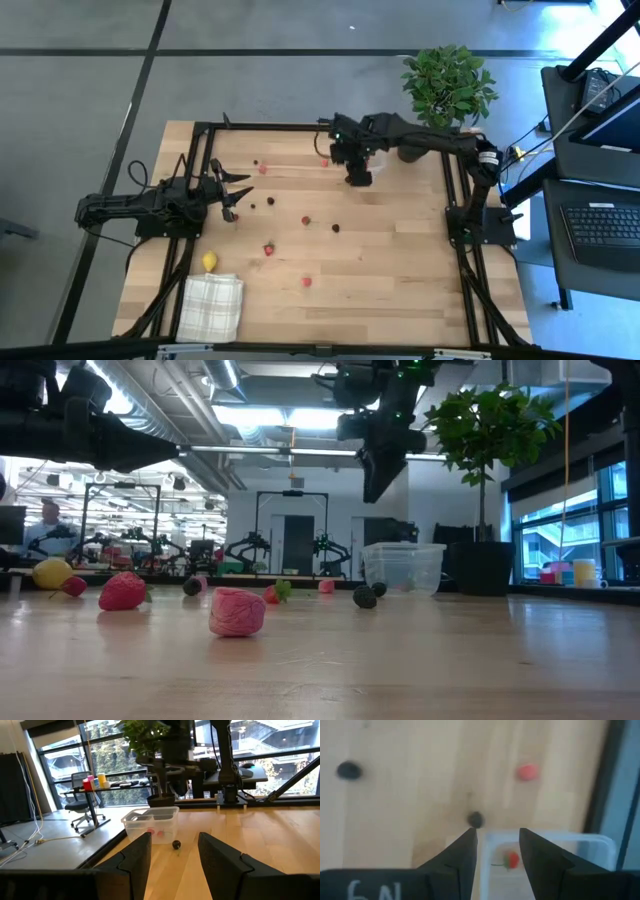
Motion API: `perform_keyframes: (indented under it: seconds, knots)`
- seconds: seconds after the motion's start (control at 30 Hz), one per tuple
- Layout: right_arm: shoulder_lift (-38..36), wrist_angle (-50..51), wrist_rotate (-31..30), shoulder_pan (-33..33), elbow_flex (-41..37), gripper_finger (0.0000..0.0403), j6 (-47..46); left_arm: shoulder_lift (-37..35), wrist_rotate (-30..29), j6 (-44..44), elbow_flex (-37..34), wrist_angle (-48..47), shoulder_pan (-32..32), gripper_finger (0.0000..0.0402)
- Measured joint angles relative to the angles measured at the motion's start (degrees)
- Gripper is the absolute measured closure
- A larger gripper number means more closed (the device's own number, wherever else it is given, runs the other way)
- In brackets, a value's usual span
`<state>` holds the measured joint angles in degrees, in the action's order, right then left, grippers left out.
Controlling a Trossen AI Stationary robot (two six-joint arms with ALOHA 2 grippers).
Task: Pick and placing Produce into tupperware
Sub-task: Put the black cherry into the transparent bin
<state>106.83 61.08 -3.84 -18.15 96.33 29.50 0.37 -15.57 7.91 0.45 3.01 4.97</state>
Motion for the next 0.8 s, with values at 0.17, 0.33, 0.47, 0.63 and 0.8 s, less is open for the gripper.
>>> perform_keyframes:
  seconds: [0.17, 0.33, 0.47, 0.63, 0.8]
  knots:
    - [0.00, -1.23, -0.13, 2.72, -4.70, 0.0253, 4.74, -0.01, 0.01, 0.01, 0.00, 0.01, 0.02, 0.0244]
    - [0.00, -6.02, -10.24, 5.66, -10.36, 0.0253, 8.55, -0.01, 0.01, 0.03, 0.00, 0.01, 0.02, 0.0244]
    - [0.00, -11.10, -16.41, 7.72, -13.86, 0.0253, 12.84, -0.01, 0.01, 0.04, 0.00, -0.01, 0.00, 0.0244]
    - [0.00, -15.94, -16.36, 9.27, -15.38, 0.0253, 13.22, 0.00, 0.01, 0.06, 0.00, 0.00, 0.01, 0.0244]
    - [0.00, -18.18, -10.79, 9.14, -15.38, 0.0253, 12.85, 0.00, 0.01, 0.21, 0.00, -0.01, 0.02, 0.0244]
